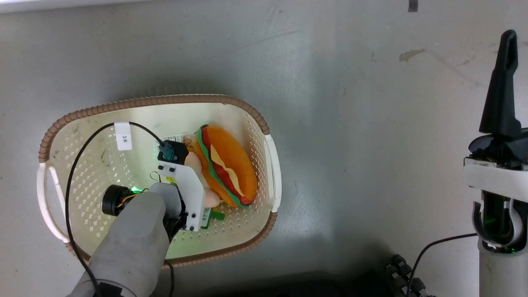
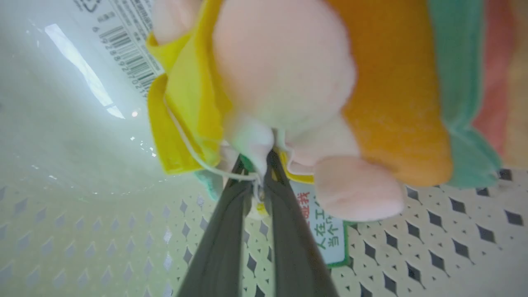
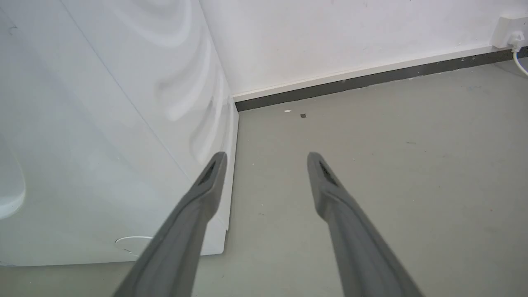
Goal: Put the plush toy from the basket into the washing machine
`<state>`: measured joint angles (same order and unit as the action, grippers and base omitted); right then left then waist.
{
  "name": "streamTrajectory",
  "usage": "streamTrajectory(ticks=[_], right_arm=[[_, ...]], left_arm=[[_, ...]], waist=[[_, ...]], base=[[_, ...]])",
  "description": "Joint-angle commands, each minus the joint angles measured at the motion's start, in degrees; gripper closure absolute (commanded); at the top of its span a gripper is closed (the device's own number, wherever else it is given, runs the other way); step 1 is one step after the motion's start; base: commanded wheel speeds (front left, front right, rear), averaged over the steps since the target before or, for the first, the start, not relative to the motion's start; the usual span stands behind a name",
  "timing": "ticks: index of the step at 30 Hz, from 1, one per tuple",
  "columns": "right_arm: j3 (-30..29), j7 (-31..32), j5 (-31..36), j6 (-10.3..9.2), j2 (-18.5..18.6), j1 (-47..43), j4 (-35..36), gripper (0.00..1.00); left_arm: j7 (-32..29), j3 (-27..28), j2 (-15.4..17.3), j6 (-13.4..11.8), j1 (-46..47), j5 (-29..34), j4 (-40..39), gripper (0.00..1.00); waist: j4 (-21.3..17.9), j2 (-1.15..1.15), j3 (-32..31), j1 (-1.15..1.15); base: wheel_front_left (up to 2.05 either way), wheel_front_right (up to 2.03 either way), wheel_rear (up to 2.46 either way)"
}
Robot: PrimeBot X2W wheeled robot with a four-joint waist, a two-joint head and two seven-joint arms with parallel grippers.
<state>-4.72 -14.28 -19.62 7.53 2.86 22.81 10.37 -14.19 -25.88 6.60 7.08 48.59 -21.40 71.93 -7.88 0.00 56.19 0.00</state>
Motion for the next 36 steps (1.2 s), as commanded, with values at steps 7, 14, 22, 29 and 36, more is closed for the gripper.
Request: streamTrajectory(ticks=[7, 14, 22, 29, 36], right_arm=[[-0.2, -0.7, -0.2, -0.04, 0.0, 0.3, -1.5, 0.0], [-1.0, -0.7, 0.8, -0.04, 0.0, -2.9, -5.5, 0.0], [-1.7, -0.7, 2.7, -0.04, 0.0, -7.7, -8.8, 0.0], [-2.6, -0.7, 4.4, -0.04, 0.0, -13.2, -10.8, 0.0], [-3.3, -0.7, 5.6, -0.04, 0.0, -18.3, -12.0, 0.0]], left_arm=[[2.9, -4.2, -1.1, 0.4, -0.8, -3.4, 0.3, 1.0], [6.1, -8.7, -1.4, 0.4, -4.9, -7.5, -2.4, 1.0], [11.3, -17.3, -0.4, 0.4, -9.9, -9.4, -5.9, 1.0], [18.1, -22.8, 1.0, 0.4, -14.3, -12.5, -8.5, 1.0], [25.2, -24.9, 2.1, 0.4, -16.6, -15.5, -10.7, 1.0]], waist=[[1.0, 0.0, -5.4, 0.0], [2.4, 0.0, -13.8, 0.0], [4.4, 0.0, -23.4, 0.0], [7.0, 0.0, -31.9, 0.0], [10.2, 0.0, -38.9, 0.0]], base=[[0.0, 0.0, 0.0], [0.0, 0.0, 0.0], [0.0, 0.0, 0.0], [0.0, 0.0, 0.0], [0.0, 0.0, 0.0]])
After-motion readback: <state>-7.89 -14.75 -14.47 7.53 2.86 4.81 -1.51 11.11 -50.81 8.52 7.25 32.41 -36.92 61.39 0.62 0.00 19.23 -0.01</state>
